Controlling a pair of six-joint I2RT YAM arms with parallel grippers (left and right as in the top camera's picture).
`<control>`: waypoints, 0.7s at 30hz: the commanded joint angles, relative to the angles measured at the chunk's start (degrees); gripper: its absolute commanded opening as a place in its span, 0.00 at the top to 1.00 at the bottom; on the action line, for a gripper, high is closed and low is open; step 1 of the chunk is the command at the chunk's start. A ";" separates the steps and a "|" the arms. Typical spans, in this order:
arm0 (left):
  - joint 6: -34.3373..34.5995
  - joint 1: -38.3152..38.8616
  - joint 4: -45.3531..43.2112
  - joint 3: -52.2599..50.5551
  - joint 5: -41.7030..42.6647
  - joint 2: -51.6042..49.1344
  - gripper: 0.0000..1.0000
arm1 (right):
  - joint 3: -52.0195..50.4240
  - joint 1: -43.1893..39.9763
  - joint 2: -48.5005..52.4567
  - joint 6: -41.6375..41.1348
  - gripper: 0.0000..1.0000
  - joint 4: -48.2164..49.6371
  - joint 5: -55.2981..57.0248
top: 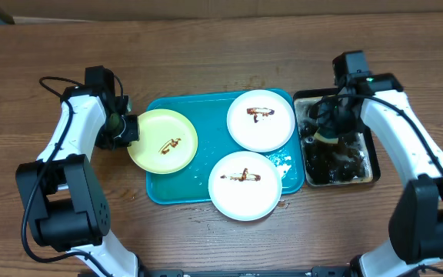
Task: Clean dirty plates on tray and stack at the side
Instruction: 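Grasp the green-and-yellow sponge in the basin with the right gripper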
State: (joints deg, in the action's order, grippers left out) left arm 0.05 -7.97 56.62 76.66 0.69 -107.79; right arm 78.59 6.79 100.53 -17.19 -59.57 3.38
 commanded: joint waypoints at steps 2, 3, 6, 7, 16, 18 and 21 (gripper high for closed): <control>-1.51 0.17 0.11 0.96 3.43 1.20 0.96 | 1.29 -0.09 -1.97 -0.68 0.96 -1.22 0.02; -1.49 0.17 0.11 0.96 3.43 1.20 0.96 | 1.29 -0.09 -1.97 -0.68 0.96 -1.18 0.04; -1.49 0.17 0.11 0.96 3.43 1.20 0.96 | 1.29 -0.09 -1.97 -0.68 0.96 -1.22 0.11; -1.51 0.17 0.11 0.96 3.41 1.20 0.96 | 1.29 -0.09 -1.97 -0.94 0.96 -1.25 0.55; -1.53 0.15 0.09 0.96 3.41 1.20 0.96 | 1.29 -0.09 -1.97 -5.60 0.96 -2.43 9.57; -1.53 0.15 0.04 0.96 3.41 1.20 0.96 | 1.29 0.07 -1.97 -5.66 0.96 -2.51 14.36; -1.51 0.17 -0.09 0.96 3.41 1.20 0.96 | 1.29 0.94 -1.97 -8.94 0.96 -4.02 24.59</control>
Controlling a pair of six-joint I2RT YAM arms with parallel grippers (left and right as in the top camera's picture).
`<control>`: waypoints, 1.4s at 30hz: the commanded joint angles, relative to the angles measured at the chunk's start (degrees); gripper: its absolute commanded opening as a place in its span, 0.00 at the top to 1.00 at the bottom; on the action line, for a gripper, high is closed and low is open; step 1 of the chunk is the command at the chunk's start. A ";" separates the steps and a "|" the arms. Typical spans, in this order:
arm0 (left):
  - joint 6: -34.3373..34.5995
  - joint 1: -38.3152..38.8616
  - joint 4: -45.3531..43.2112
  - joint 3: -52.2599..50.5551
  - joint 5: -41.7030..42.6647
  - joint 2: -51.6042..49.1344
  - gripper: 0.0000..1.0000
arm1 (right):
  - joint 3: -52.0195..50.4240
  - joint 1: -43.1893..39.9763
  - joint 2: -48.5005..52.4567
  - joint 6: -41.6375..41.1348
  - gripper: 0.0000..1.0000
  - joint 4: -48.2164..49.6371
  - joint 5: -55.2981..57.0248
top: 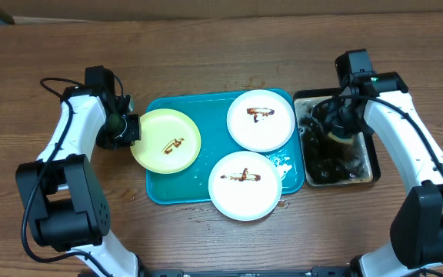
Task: Clean dirty plates on tray and stack at the side
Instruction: 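Grasp the green-and-yellow sponge in the basin with the right gripper, then lift the sponge out and move it over the yellow plate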
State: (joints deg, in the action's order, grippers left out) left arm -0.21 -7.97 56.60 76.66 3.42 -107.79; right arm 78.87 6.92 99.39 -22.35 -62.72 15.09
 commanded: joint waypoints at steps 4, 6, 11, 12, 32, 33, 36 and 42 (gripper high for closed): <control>-1.25 0.17 -0.07 0.96 0.68 1.20 0.96 | 1.01 2.71 -0.83 -4.83 0.96 -1.77 17.73; -1.25 0.17 -0.04 0.96 0.68 1.20 0.96 | 1.01 4.17 -0.83 -6.47 0.96 -2.47 20.44; -1.09 0.15 -0.04 0.96 0.68 1.20 0.96 | 1.01 7.74 -0.83 -9.60 0.96 -4.13 26.16; -1.09 0.15 -0.07 0.96 0.68 1.20 0.96 | 1.01 8.55 -0.83 -9.64 0.96 -4.17 26.45; -1.09 0.17 0.17 0.96 1.73 1.20 0.96 | 1.01 9.09 -0.83 -11.91 0.96 -3.28 18.69; -1.09 0.17 0.17 0.96 2.38 1.20 0.96 | 1.01 9.01 -0.83 -11.72 0.96 -2.47 14.80; -1.11 0.17 0.13 0.96 3.67 1.20 0.96 | 1.01 8.50 -0.81 -8.59 0.96 1.31 0.63; -1.11 0.28 0.42 0.96 3.98 1.20 0.96 | 1.01 8.94 -0.83 3.50 0.96 11.30 -32.04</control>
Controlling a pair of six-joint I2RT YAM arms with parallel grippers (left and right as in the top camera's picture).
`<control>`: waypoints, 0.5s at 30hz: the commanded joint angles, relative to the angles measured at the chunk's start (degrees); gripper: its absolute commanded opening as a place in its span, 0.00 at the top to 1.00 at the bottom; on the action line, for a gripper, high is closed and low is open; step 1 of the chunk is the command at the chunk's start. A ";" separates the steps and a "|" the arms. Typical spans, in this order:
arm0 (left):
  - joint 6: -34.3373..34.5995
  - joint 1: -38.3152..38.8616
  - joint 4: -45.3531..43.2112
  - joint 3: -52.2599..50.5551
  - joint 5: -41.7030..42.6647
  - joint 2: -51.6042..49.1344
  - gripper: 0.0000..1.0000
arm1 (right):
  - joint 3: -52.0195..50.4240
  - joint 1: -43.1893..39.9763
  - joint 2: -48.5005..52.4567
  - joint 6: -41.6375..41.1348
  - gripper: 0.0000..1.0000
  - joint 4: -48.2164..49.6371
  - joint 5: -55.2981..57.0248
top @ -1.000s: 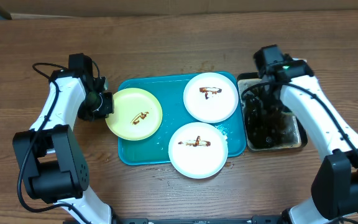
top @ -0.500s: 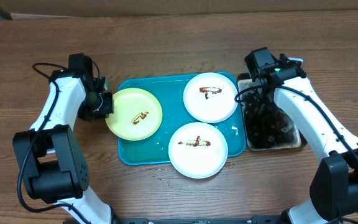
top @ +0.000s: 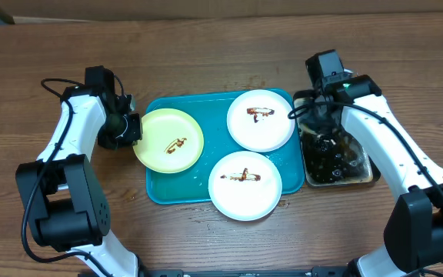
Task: Clean dirty plates on tray and stack at the side
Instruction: 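Lift the sponge out and move it over the yellow plate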
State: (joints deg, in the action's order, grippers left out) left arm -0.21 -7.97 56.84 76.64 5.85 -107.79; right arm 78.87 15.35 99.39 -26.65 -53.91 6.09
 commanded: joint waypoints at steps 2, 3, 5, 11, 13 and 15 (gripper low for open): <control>-1.11 0.50 0.15 0.98 1.68 1.20 0.96 | 1.01 2.23 -0.81 8.74 0.96 5.05 -28.94; -1.11 0.59 0.11 0.98 1.73 1.20 0.96 | 1.01 3.06 -0.81 8.74 0.96 5.84 -29.42; -1.11 0.85 0.11 0.98 1.68 1.20 0.96 | 0.98 5.55 -0.79 8.74 0.96 7.96 -29.31; -1.11 2.01 0.13 0.98 1.68 1.20 0.96 | 0.98 12.90 0.70 8.63 0.96 15.61 -29.31; -1.09 2.62 0.13 0.98 1.70 1.20 0.96 | 0.98 15.63 2.05 8.44 0.96 18.47 -29.29; -1.09 3.15 0.13 0.98 1.70 1.20 0.96 | 0.98 17.99 3.43 8.44 0.96 20.52 -29.31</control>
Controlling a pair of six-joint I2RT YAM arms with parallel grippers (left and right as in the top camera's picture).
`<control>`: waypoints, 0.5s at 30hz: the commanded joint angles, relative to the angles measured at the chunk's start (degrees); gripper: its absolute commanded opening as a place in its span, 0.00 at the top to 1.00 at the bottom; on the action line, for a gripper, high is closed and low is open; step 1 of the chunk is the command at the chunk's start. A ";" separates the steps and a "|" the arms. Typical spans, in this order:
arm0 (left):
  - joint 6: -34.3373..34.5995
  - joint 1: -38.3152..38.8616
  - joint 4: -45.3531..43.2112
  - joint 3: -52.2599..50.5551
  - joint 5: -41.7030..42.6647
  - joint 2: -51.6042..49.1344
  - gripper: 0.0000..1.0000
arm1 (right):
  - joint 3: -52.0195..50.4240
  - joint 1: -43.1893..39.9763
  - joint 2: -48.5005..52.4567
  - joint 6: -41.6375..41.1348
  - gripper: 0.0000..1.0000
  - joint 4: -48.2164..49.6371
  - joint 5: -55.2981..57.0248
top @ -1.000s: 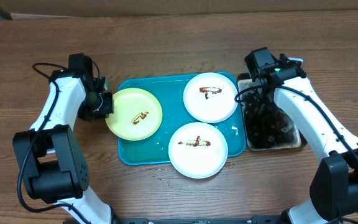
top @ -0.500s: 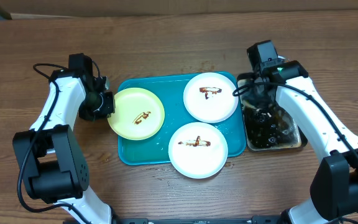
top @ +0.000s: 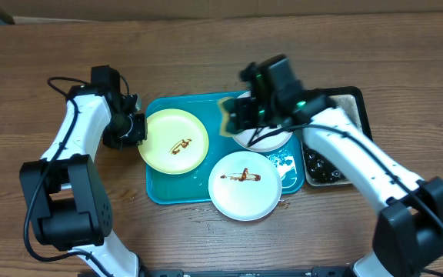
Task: Clean dirty plates on tray and stack at the side
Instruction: 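Lift the sponge out and move it over the yellow plate, then scrub the yellow plate with the sponge while the left gripper holds it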
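Observation:
Three dirty plates lie on the teal tray [top: 157, 189]. The yellow plate [top: 174, 140], at the left, carries a brown smear, and my left gripper [top: 138, 129] is shut on its left rim. The front white plate [top: 244, 185] is smeared too. My right arm covers most of the back white plate [top: 266, 138]. My right gripper [top: 238, 117] is shut on a yellow-green sponge [top: 227, 115], which hangs over the tray between the yellow plate and the back white plate.
A black bin [top: 344, 154] of dark water stands right of the tray, partly under my right arm. Bare wooden table [top: 206, 54] lies behind the tray and to its left. White foam [top: 277, 163] sits on the tray near the bin.
My right gripper has moved from the bin's left edge to the left, over the tray, with the sponge in it. The yellow plate has shifted slightly right in my left gripper.
My right gripper was down in the bin on the sponge at the first two moments. It then stood at the bin's left edge, and now it holds the sponge over the tray. My left gripper has kept hold of the yellow plate's rim, and the plate has crept rightward onto the tray.

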State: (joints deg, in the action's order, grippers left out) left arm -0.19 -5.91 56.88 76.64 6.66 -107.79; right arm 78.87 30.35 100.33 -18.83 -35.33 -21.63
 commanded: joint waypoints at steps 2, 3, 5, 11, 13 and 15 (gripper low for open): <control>-1.07 1.64 0.09 0.98 0.94 1.20 0.96 | 0.98 5.16 3.63 0.63 0.96 3.61 -1.60; -1.09 1.90 0.11 0.98 0.90 1.20 0.96 | 0.98 6.40 4.35 0.68 0.96 4.68 -1.55; -1.09 2.47 0.07 0.98 0.87 1.20 0.96 | 0.98 8.57 5.51 0.68 0.96 6.58 -0.17; -0.66 3.54 0.28 0.98 0.92 1.20 0.96 | 0.98 13.35 8.63 0.68 0.96 11.26 6.38; -0.66 3.72 0.28 0.98 0.90 1.20 0.96 | 0.98 14.38 9.84 0.68 0.96 12.61 7.91; -0.66 3.80 0.35 0.98 0.92 1.20 0.96 | 0.98 15.12 11.08 0.68 0.96 13.70 9.25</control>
State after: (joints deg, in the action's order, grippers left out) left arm -0.19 -2.59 57.12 76.64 6.87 -107.79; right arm 78.87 44.93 109.95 -18.57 -22.52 -15.97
